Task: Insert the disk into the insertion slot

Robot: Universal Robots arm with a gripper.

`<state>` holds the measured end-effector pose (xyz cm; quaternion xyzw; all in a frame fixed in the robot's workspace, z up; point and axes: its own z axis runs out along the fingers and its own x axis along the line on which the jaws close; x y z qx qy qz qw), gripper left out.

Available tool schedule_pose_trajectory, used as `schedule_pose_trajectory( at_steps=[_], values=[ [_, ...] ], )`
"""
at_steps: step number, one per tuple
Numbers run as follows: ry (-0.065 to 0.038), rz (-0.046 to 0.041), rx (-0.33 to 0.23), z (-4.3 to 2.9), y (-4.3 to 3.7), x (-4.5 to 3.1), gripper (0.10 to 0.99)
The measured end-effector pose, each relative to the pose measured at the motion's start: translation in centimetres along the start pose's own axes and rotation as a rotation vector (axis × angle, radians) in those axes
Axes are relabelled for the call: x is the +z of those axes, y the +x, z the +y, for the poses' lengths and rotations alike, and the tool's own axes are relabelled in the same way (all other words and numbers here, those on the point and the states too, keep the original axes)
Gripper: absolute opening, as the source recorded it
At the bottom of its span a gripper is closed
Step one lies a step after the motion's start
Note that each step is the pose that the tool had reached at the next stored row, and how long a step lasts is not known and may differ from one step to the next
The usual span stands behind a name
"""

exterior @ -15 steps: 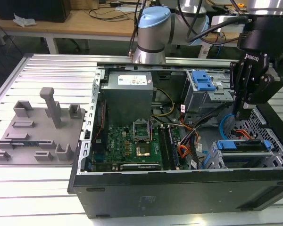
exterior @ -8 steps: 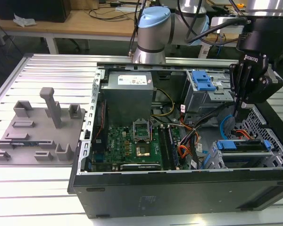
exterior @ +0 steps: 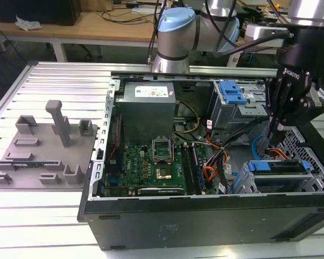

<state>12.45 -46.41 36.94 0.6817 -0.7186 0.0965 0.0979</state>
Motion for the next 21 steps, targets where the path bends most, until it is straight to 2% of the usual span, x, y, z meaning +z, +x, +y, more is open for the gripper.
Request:
schedule_pose_trajectory(
  at_steps=[2,3,4,5,6,7,8,9,11,13,14,16,17,19,21],
  values=[
    [-0.001,-0.0289,0.0,-0.01,0.27,0.07,0.161],
    [-0.002,-0.0508,-0.001,-0.03,0.49,0.14,0.161],
    [-0.004,-0.0771,-0.001,-0.06,0.77,0.22,0.161],
    [-0.005,-0.096,-0.001,-0.09,0.98,0.28,0.161],
    [-0.005,-0.1062,-0.001,-0.12,1.13,0.32,0.161],
    [-0.006,-0.1212,-0.001,-0.16,1.35,0.38,0.161],
    [-0.006,-0.1297,-0.001,-0.2,1.51,0.43,0.161],
    [-0.008,-0.1554,-0.001,-0.33,1.94,0.55,0.161],
    [-0.009,-0.1807,-0.002,-0.43,2.25,0.64,0.161],
    [-0.011,-0.2267,-0.002,-0.65,2.8,0.79,0.161],
    [-0.012,-0.2336,-0.002,-1.36,3.4,0.97,0.161],
    [-0.012,-0.2395,-0.002,-2.11,4.19,1.2,0.161],
    [-0.013,-0.2483,-0.002,-2.14,4.63,1.34,0.161],
    [-0.014,-0.2608,-0.002,-2.17,5.15,1.52,0.161],
    [-0.014,-0.2694,-0.002,-2.2,5.75,1.78,0.161]
  ],
)
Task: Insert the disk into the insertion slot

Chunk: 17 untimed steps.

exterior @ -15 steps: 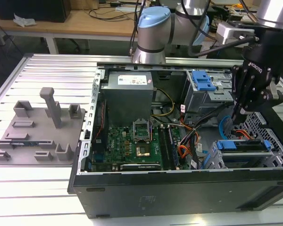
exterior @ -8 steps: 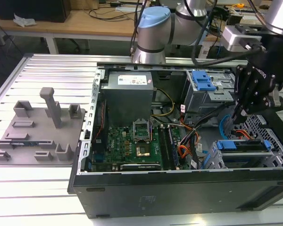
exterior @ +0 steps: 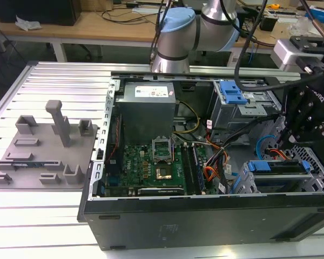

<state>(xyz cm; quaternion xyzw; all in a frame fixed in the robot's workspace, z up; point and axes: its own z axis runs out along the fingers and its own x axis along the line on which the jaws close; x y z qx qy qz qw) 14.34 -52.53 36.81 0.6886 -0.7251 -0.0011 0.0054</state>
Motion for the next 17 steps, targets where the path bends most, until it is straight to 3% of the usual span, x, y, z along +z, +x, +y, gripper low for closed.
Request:
schedule_pose_trajectory(
  at_steps=[1,2,17],
  values=[
    [0.0,-0.0074,0.0,-0.04,0.59,0.16,0.161],
    [0.0,-0.0084,0.0,-0.04,0.69,0.29,0.161],
    [-0.001,-0.008,0.0,-0.28,1.0,1.14,0.161]
  ],
)
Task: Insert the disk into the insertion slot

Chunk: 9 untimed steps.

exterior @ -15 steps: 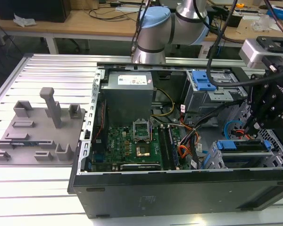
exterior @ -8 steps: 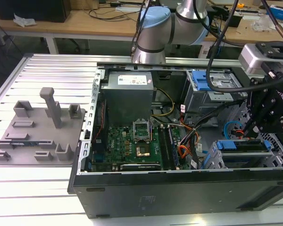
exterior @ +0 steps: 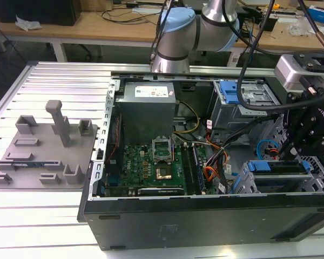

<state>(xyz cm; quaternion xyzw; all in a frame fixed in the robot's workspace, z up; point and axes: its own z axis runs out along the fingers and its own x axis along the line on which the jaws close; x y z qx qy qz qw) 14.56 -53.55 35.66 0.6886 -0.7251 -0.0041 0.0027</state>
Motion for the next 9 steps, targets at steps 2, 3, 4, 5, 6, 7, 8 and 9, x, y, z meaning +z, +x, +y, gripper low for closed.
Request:
schedule_pose_trajectory(
  at_steps=[2,3,4,5,6,7,8,9],
  values=[
    [0.0,0.0,0.0,0.0,0.0,0.01,0.161],
    [0.0,-0.0001,0.0,-0.01,0.0,0.04,0.161],
    [0.0,-0.0001,0.0,-0.02,0.0,0.05,0.161],
    [0.0,-0.0001,0.0,-0.04,0.0,0.1,0.161],
    [0.0,-0.0001,0.0,-0.05,0.0,0.13,0.161],
    [0.0,-0.0001,0.0,-0.06,-0.01,0.16,0.161],
    [0.0,-0.0001,0.0,-0.06,-0.01,0.21,0.161],
    [0.0,-0.0001,0.0,-0.06,0.0,0.24,0.161]
  ],
)
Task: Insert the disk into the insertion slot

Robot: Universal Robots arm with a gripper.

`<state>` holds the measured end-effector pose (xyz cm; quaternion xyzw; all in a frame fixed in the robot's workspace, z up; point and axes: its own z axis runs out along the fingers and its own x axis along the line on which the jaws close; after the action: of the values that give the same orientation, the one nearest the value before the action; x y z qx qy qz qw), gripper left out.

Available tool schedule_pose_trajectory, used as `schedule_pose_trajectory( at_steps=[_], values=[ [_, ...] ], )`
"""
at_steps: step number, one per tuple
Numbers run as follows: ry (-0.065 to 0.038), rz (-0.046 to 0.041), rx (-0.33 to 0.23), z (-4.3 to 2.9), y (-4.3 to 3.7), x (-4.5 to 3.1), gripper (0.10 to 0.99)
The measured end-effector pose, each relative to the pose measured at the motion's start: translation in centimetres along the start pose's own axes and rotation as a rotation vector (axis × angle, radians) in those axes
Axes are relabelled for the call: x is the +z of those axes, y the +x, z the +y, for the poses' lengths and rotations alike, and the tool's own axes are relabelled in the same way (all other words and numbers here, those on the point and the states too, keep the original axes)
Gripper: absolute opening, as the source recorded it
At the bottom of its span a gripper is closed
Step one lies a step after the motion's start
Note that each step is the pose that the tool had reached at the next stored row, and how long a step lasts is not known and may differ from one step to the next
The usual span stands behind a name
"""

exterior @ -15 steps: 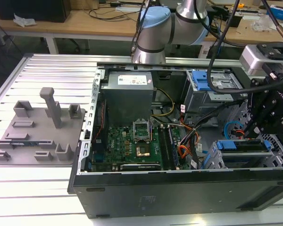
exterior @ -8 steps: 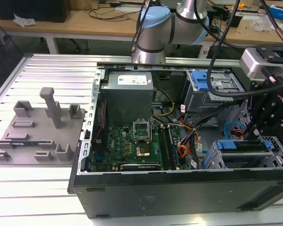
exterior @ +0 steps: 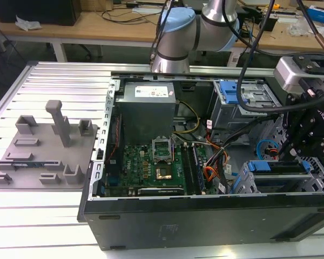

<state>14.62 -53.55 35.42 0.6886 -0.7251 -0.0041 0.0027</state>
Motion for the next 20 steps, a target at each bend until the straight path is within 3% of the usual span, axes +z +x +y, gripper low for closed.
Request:
schedule_pose_trajectory(
  at_steps=[20],
  values=[
    [0.0,0.0001,-0.008,-0.13,-0.12,0.94,0.161]
  ],
)
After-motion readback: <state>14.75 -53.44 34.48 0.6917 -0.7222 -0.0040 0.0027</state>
